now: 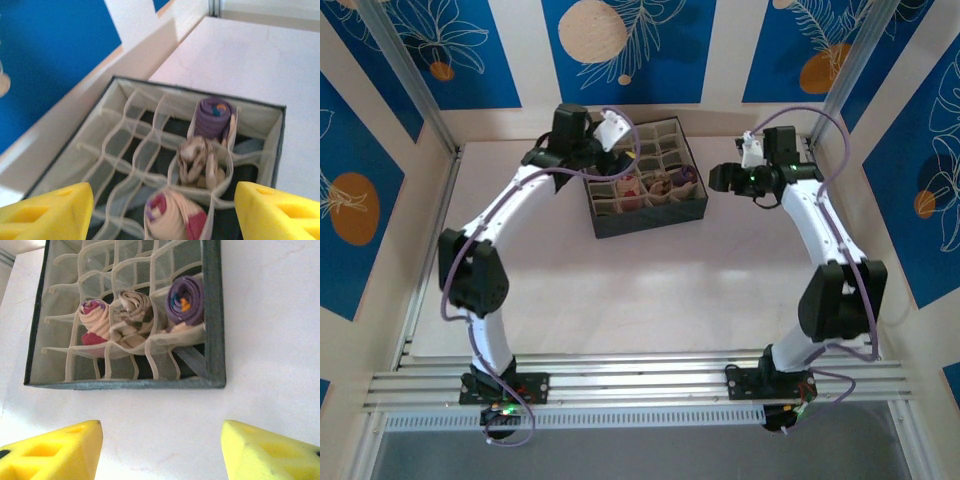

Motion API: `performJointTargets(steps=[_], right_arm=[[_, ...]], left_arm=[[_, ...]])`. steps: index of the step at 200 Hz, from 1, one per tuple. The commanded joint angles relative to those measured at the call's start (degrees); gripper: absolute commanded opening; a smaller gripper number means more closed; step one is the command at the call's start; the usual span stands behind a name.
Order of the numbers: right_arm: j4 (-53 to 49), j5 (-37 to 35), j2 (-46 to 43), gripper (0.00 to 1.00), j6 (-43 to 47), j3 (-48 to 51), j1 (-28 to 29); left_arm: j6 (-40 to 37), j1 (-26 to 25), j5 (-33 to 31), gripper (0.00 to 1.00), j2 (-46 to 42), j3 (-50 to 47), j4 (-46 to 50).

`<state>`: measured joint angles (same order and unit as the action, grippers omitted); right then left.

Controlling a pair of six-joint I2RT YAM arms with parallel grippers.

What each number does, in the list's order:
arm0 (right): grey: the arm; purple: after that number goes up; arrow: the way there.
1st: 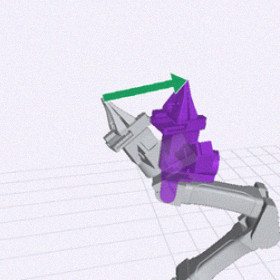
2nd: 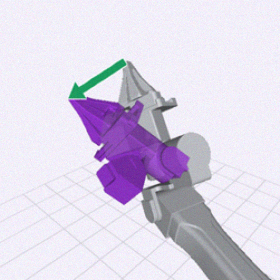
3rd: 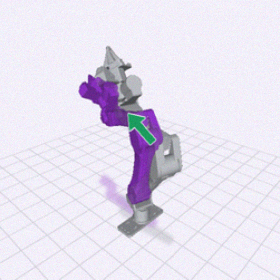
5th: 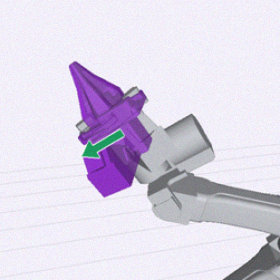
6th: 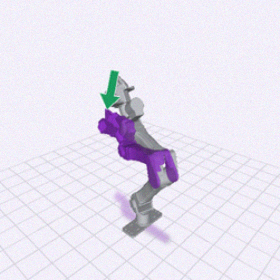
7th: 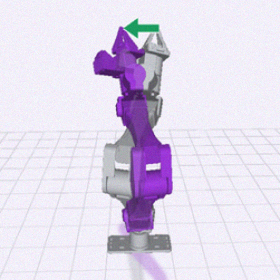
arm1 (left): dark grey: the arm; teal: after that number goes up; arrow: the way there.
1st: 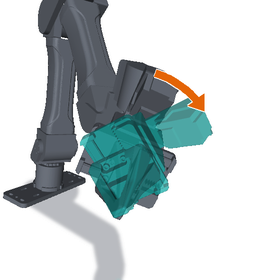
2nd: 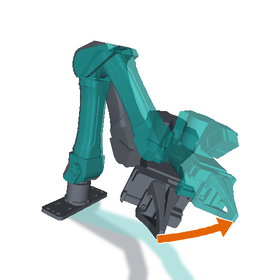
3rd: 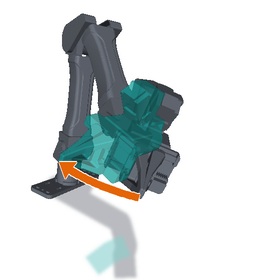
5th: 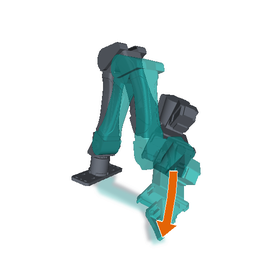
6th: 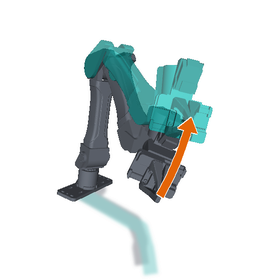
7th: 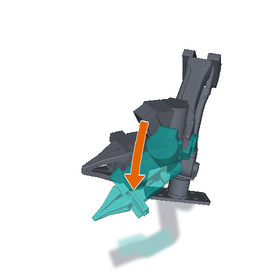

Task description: Roll the socks

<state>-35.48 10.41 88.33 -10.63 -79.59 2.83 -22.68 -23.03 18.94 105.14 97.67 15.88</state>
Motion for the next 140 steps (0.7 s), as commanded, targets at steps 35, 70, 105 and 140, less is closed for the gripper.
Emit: performJointTargets(steps=[35,70,105,140], right_arm=[[9.49,-7.61,-17.02,0.72,2.01,21.4,-2.67],[22.7,-13.96,-27.31,0.78,1.34,38.12,-4.88],[38.93,-18.42,-37.09,0.99,-1.38,53.17,-5.62],[44.86,-18.63,-38.13,0.99,-0.38,58.73,-5.63]], left_arm=[[8.72,4.76,-2.59,0.78,-21.04,-29.11,-9.53],[10.36,7.38,-6.1,0.86,-32.67,-43.45,-11.31],[13.96,10.02,-8.53,1.0,-41.8,-55.39,-13.13],[16.76,10.45,-20.16,1.0,-46.95,-63.36,-14.95]])
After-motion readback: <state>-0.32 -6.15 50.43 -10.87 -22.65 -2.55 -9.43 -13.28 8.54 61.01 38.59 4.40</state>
